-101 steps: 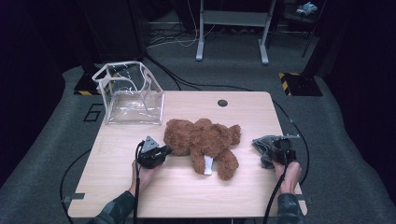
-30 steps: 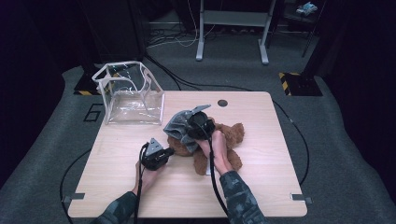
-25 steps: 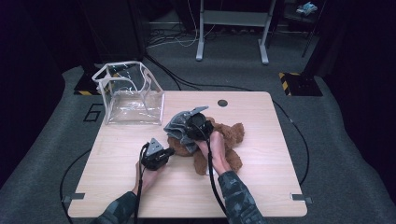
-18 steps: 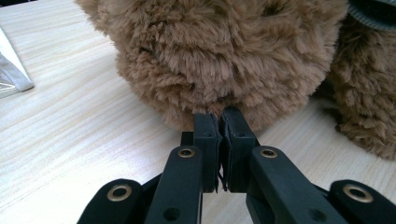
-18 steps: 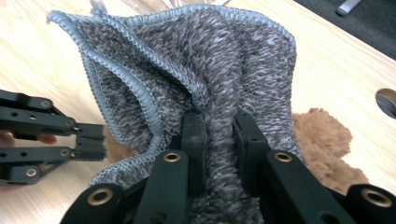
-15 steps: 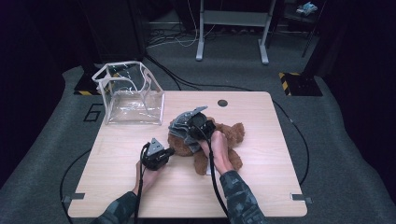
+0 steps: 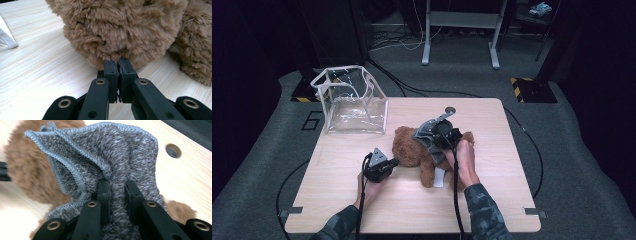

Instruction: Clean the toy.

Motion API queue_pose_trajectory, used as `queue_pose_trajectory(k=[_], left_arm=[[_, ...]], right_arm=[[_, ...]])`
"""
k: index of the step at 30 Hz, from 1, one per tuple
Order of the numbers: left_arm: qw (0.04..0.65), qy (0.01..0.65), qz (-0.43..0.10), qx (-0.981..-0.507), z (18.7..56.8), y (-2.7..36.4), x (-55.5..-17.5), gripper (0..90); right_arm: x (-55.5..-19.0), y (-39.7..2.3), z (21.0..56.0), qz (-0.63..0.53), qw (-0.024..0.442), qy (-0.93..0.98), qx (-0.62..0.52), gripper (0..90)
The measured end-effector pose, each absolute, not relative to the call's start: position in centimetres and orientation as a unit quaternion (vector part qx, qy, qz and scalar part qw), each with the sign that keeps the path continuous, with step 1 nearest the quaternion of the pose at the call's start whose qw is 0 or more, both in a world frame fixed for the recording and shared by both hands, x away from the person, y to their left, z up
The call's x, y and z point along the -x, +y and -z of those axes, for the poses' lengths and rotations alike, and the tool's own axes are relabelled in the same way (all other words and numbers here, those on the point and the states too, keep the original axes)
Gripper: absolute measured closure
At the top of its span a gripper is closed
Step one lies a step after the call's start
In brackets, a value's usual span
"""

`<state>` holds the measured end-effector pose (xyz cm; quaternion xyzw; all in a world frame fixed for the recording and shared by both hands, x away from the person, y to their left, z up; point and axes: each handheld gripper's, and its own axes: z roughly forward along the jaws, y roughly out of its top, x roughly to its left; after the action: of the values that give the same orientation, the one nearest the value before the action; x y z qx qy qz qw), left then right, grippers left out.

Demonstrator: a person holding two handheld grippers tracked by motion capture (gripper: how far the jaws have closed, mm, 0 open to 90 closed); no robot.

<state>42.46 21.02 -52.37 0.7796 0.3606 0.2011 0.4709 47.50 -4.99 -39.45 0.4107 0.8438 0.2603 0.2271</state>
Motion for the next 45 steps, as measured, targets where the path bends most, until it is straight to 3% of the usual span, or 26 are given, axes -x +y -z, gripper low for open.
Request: queue_pose_trajectory(k=[16, 26, 36, 45], left_arm=[[0.467, 0.367, -0.199, -0.78, 52.4, 20.9, -42.4, 89.4], [0.466, 0.365, -0.195, -0.782, 52.4, 20.9, -42.4, 89.4], [0.468, 0.364, -0.196, -0.781, 52.4, 21.0, -42.5, 89.3], [0.47, 0.364, -0.193, -0.781, 52.4, 21.0, -42.4, 89.3]], right_arm=[[-47.5, -10.9, 39.0, -0.261, 0.239, 0.808, -0.471, 77.4], [-48.0, -15.1, 40.3, -0.254, 0.222, 0.782, -0.524, 77.4], [-47.1, -10.3, 35.3, -0.318, 0.231, 0.79, -0.47, 77.4], [-48.4, -4.1, 34.8, -0.346, 0.205, 0.812, -0.423, 77.4]])
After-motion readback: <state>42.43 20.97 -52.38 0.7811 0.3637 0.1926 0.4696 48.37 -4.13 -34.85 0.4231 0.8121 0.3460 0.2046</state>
